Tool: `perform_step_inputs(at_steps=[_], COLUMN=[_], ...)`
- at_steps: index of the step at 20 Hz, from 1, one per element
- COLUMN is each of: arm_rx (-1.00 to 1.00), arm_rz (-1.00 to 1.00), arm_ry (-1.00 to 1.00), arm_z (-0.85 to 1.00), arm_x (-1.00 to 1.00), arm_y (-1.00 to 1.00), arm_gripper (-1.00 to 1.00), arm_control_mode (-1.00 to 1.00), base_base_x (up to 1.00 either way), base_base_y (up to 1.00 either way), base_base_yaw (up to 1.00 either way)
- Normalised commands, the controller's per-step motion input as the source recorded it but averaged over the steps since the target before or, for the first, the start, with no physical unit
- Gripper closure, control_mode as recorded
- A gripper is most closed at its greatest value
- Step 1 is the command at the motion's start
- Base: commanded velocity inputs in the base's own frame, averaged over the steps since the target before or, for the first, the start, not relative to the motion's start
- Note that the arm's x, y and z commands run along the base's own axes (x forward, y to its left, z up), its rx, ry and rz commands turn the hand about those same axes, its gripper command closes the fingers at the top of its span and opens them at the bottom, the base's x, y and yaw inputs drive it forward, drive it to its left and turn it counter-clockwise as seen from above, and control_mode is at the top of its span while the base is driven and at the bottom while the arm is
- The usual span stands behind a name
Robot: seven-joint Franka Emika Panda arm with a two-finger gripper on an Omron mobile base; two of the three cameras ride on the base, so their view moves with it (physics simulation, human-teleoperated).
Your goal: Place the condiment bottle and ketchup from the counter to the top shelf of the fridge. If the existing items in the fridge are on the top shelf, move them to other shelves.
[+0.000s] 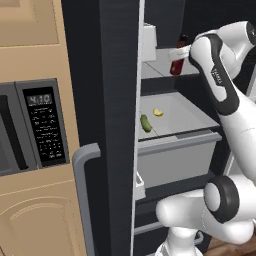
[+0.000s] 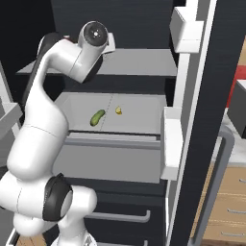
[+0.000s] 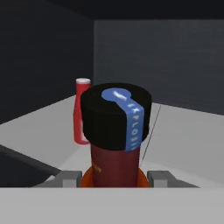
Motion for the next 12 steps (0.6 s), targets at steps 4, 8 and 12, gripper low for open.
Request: perform_step_inputs(at_steps=[4,8,12], arm_rx=[0.0,0.0,0.09], arm_rz=[0.0,0.0,0.0], arm_ry=[0.04,0.01,0.01], arm_z=[-0.42,-0.21,0.39], arm_x=[0.39,0.47,0.12], arm_y=[0.0,0.0,-0.14], arm_gripper=[1.0,1.0,1.0], arm_control_mode=[-1.0,-1.0,-1.0], base_base_x=[0.0,0.0,0.0], base_base_y=[0.0,0.0,0.0], base_base_yaw=[0.0,0.0,0.0])
